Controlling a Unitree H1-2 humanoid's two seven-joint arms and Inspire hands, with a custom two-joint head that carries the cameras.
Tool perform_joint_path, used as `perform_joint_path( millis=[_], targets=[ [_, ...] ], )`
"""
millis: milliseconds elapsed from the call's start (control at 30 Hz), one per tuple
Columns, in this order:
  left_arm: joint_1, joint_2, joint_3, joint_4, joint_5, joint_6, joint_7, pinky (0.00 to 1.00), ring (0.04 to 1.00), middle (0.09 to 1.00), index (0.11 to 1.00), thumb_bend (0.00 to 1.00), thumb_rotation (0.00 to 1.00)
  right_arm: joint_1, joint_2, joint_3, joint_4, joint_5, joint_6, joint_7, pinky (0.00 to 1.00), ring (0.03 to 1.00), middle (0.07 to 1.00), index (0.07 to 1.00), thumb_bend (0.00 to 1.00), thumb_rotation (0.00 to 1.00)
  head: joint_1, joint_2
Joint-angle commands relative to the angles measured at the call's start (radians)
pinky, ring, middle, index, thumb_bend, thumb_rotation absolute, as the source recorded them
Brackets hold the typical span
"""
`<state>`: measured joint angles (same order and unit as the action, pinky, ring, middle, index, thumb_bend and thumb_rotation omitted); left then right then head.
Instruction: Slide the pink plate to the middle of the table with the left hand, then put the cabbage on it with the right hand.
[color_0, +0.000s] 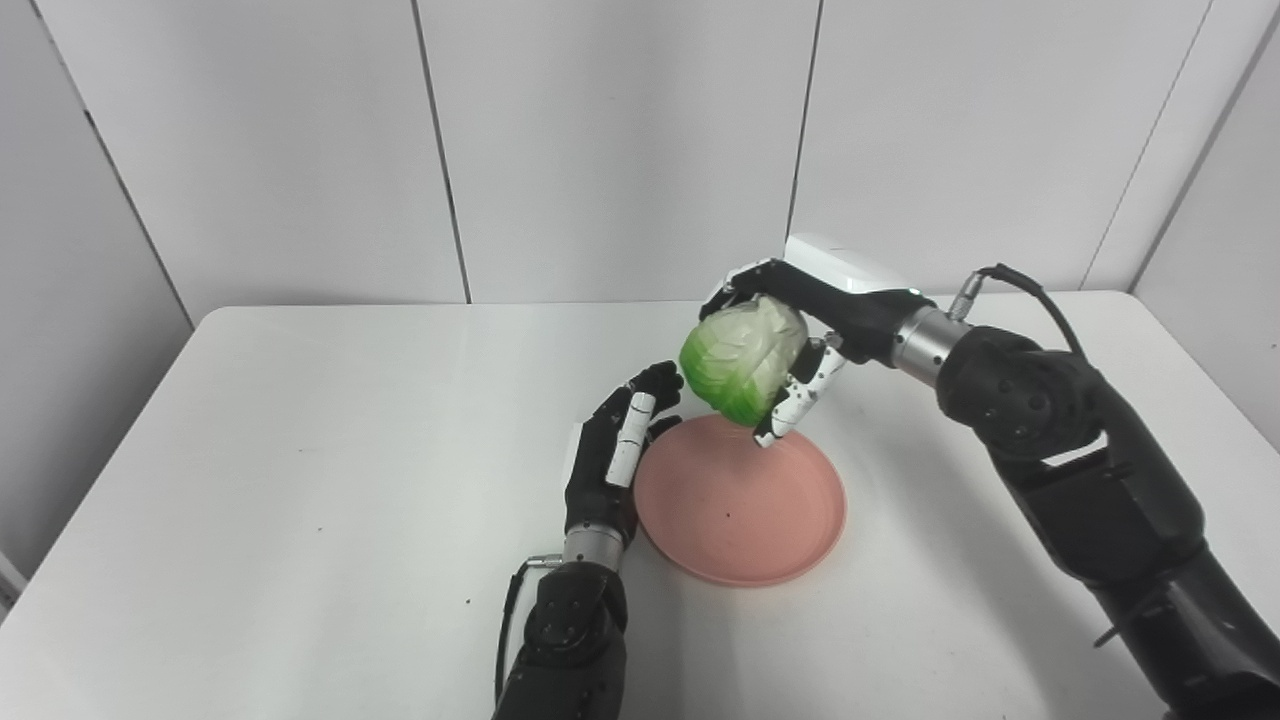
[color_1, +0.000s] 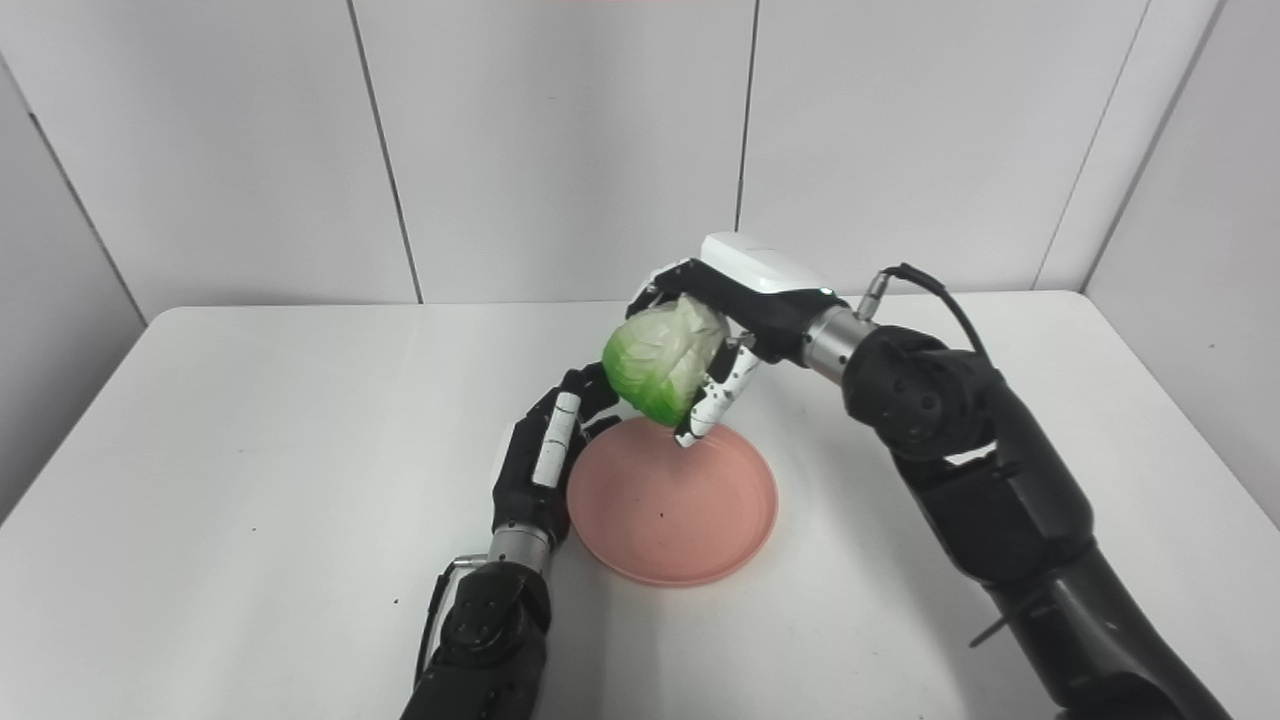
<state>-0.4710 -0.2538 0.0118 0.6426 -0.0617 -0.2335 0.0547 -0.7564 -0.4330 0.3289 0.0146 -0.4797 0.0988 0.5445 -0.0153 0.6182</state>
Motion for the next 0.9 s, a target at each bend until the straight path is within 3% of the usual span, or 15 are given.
perform_joint_path(
  millis=[0, 533, 667, 867],
  targets=[
    [0.073, 0.001, 0.000, 0.067, -0.001, 0.003, 0.001, 0.74, 0.807, 0.757, 0.669, 0.84, 0.80, -0.061, -0.001, -0.003, -0.014, -0.007, -0.058, -0.023, 0.37, 0.436, 0.478, 0.493, 0.53, 0.00, 0.002, 0.000],
    [0.078, 0.005, 0.002, 0.025, -0.007, 0.040, -0.004, 0.75, 0.817, 0.771, 0.695, 0.83, 0.80, -0.061, -0.011, 0.032, 0.018, -0.074, -0.067, 0.007, 0.33, 0.398, 0.456, 0.501, 0.53, 0.00, -0.017, 0.031],
    [0.079, 0.006, 0.001, 0.020, -0.006, 0.040, -0.005, 0.75, 0.823, 0.778, 0.693, 0.82, 0.81, -0.064, -0.019, 0.055, 0.029, -0.097, -0.086, 0.024, 0.32, 0.387, 0.451, 0.508, 0.53, 0.00, -0.020, 0.034],
    [0.082, 0.005, -0.001, 0.010, -0.004, 0.050, -0.002, 0.74, 0.816, 0.771, 0.690, 0.81, 0.82, -0.053, -0.016, 0.100, 0.027, -0.141, -0.058, 0.061, 0.31, 0.375, 0.435, 0.512, 0.52, 0.00, -0.025, 0.040]
  ],
)
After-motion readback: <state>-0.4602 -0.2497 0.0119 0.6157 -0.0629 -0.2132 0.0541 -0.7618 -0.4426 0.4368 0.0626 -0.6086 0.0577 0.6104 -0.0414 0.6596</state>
